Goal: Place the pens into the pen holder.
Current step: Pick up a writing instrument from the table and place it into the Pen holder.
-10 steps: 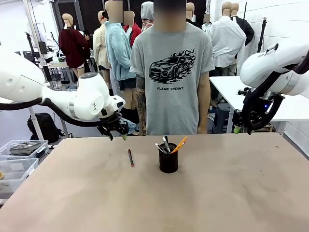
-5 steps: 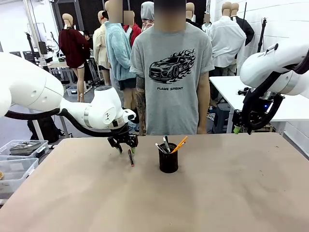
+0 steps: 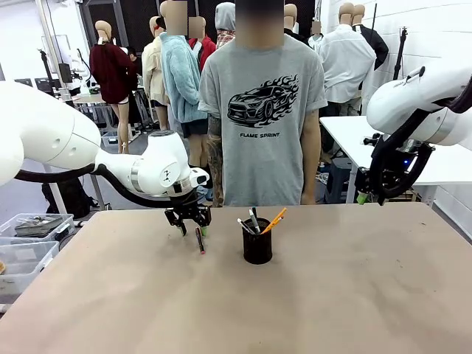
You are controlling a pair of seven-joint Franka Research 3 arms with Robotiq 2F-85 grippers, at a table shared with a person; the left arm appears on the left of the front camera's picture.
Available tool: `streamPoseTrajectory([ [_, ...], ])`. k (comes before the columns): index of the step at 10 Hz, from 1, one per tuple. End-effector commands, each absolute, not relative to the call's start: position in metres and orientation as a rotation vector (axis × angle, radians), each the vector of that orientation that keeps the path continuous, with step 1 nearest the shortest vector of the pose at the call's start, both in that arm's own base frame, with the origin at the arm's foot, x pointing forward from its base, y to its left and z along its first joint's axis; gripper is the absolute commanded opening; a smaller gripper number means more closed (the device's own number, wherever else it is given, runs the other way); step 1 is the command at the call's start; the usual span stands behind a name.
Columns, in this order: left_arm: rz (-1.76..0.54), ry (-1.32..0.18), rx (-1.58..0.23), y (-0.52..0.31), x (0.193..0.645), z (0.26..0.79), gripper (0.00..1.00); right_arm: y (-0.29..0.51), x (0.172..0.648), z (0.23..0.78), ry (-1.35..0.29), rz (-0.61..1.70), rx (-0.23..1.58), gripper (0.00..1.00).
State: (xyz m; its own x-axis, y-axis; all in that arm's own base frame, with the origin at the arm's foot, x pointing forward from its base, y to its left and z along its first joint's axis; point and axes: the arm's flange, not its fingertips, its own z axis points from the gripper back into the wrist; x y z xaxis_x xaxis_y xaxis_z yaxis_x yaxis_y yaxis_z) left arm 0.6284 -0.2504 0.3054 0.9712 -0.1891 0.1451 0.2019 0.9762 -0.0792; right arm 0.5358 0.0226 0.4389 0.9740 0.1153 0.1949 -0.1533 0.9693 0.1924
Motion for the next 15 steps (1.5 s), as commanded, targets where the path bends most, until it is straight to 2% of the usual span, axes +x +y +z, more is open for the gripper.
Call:
streamPoseTrajectory([
  [1,-0.214,-0.094,-0.093,-0.252,0.634,0.3,0.71,0.022,0.537,0.438,-0.186,0.146,0.23,0.61],
  [2,-0.222,-0.084,-0.08,-0.252,0.634,0.3,0.67,0.022,0.537,0.438,-0.186,0.146,0.23,0.61],
  [3,-0.227,-0.072,-0.062,-0.252,0.634,0.298,0.55,0.022,0.537,0.438,-0.186,0.146,0.23,0.61],
  [4,-0.24,-0.066,-0.05,-0.254,0.634,0.297,0.39,0.022,0.537,0.438,-0.186,0.146,0.23,0.61],
  [6,-0.249,-0.056,-0.028,-0.256,0.632,0.294,0.0,0.022,0.537,0.438,-0.186,0.146,0.23,0.61],
  [12,-0.27,0.004,0.049,-0.266,0.624,0.296,0.0,0.022,0.537,0.438,-0.186,0.146,0.23,0.61],
  [13,-0.314,0.011,0.069,-0.267,0.62,0.304,0.0,0.022,0.537,0.438,-0.186,0.146,0.23,0.61],
  [15,-0.407,-0.074,-0.043,-0.273,0.595,0.348,0.0,0.022,0.537,0.438,-0.186,0.146,0.23,0.61],
])
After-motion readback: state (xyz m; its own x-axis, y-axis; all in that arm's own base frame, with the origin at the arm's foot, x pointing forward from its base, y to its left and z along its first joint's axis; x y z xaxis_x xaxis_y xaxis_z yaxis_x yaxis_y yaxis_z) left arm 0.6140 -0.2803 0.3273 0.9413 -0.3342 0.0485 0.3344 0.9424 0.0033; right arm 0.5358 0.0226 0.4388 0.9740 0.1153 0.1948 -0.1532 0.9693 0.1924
